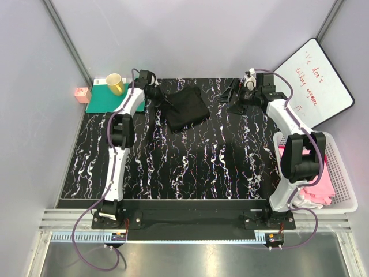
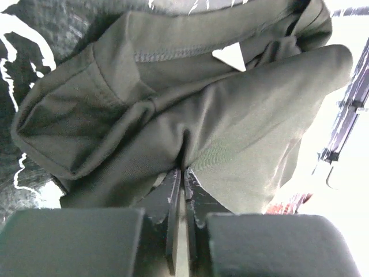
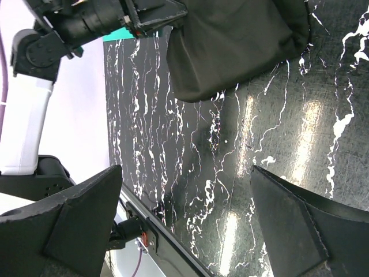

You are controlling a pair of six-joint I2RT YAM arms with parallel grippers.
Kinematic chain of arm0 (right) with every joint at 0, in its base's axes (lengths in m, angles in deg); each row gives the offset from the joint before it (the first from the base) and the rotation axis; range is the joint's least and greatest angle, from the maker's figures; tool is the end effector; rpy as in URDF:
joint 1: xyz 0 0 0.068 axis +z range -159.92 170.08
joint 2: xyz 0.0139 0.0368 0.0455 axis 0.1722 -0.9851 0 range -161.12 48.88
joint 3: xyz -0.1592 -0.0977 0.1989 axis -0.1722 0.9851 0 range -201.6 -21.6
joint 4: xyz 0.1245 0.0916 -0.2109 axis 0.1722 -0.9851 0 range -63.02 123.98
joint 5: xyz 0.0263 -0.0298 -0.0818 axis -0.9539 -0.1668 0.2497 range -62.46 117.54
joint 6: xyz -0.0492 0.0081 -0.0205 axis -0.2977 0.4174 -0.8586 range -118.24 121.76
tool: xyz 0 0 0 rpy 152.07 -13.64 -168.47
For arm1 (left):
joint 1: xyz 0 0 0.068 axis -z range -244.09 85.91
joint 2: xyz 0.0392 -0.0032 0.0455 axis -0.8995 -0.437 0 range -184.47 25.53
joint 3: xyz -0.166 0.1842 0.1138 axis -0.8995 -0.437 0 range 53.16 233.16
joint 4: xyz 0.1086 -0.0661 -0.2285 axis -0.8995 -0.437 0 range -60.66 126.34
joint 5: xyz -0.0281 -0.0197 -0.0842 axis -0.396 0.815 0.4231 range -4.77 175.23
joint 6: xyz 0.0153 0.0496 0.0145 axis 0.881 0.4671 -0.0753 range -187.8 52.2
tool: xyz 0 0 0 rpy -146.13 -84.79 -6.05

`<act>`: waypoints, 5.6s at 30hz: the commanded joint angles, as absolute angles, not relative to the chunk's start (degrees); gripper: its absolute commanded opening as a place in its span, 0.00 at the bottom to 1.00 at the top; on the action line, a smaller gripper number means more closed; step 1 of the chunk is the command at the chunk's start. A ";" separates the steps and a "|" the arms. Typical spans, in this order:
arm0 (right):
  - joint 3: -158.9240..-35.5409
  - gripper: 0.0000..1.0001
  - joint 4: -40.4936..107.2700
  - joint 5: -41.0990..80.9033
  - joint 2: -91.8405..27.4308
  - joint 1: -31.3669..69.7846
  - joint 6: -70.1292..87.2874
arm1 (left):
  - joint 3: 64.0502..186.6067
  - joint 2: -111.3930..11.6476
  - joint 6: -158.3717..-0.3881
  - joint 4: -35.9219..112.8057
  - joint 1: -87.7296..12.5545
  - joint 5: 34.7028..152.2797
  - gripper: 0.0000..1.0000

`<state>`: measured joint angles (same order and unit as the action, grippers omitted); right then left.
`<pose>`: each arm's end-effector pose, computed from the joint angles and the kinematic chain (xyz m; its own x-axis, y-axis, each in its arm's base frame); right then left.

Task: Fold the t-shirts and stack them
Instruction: Put the neatly folded tshirt into the corner of the board with the left arm

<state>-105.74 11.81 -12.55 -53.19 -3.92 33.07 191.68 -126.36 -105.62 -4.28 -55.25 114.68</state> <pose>0.3998 0.0650 0.2882 -0.8435 0.3110 -0.4380 -0.1540 0.6411 0.7518 0.5575 -0.1044 0.1547 -0.8885 -0.4023 -0.2207 -0.1588 0.7209 -0.6746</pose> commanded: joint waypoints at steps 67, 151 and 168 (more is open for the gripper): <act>-101.67 1.00 12.36 -20.80 -53.43 -3.59 31.74 | 132.17 -66.92 -90.57 -1.89 -54.08 115.81 0.99; -108.52 1.00 6.65 -18.08 -53.96 -5.35 27.87 | 143.43 -71.17 -81.60 -17.02 -74.58 81.96 0.99; -113.01 1.00 -11.10 19.63 -46.06 -5.44 9.41 | 140.96 -76.77 -83.98 -6.38 -45.98 100.35 0.99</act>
